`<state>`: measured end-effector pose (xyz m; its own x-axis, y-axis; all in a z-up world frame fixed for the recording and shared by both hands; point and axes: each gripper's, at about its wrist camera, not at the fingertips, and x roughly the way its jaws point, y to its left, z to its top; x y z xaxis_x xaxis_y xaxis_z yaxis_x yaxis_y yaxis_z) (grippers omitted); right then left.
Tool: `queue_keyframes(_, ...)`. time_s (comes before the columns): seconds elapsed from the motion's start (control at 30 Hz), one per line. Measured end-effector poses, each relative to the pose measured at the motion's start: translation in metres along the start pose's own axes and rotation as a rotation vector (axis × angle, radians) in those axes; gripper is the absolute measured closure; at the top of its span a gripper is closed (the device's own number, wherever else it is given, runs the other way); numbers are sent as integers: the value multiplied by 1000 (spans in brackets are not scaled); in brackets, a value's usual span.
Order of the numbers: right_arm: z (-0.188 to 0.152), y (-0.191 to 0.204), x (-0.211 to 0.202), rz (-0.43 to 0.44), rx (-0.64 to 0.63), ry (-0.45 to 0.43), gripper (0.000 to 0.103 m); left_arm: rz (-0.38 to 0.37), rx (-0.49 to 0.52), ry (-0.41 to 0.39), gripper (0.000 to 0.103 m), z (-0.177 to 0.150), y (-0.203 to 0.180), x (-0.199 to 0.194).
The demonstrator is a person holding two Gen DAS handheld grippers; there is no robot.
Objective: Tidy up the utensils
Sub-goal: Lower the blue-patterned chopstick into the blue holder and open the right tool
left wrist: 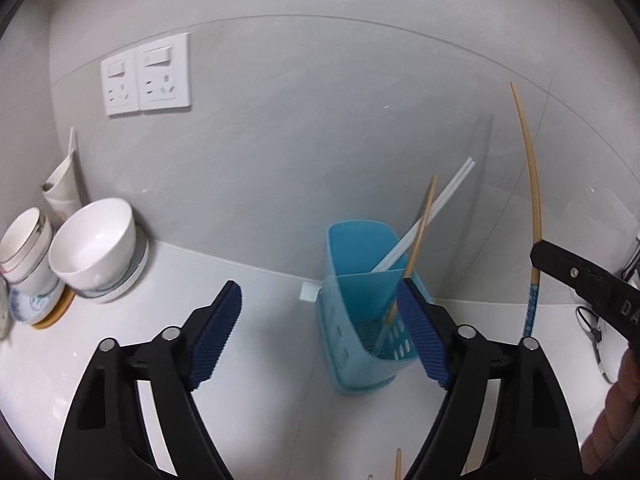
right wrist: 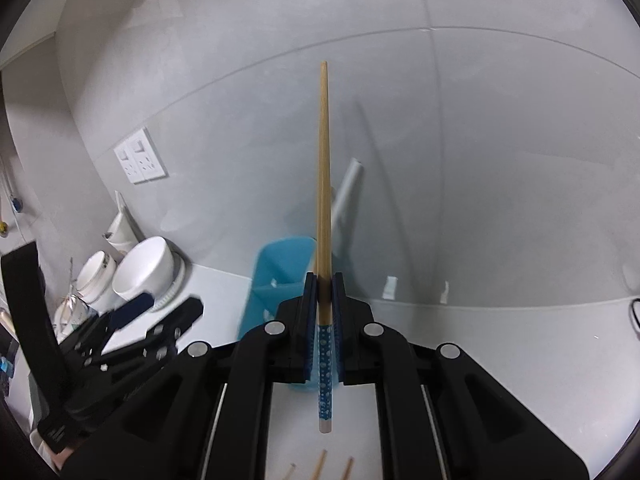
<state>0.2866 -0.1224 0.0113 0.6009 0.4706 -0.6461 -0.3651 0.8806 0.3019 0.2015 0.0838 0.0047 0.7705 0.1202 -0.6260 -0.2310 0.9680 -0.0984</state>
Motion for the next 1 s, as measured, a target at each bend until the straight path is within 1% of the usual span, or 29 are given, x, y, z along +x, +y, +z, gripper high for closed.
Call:
queue_keyframes(0.07,2,6,3,10,-5,-13,96,-2,-14,4,17,-1,6,-5)
queue_keyframes(0.1,3,9,6,16,-7,-20,96,-2,-18,6,13,-1,10,-7)
queue_keyframes(0.17,4,14,12,22,-6,-38,96,5,-28,5,10,-2,19,-10)
queue_keyframes(0.23,6,19,17,24,-9,-50,96,-5,-38,16,6,4,20,-13)
queue_keyframes(0.27,6,22,20,23,-10,-55,96,-24,-43,33,6,5,23,-12)
queue_keyframes(0.33,7,26,26,31,-10,-61,96,-35,-49,51,6,5,30,-13)
queue_keyframes(0.6,7,32,45,36,-3,-90,96,-19,-9,56,6,2,34,-13)
queue_keyframes(0.77,2,37,55,28,-3,-94,96,-13,-12,67,6,2,40,-9)
queue_keyframes(1.0,-16,39,71,16,-4,-61,96,-20,-18,75,6,-3,44,-3)
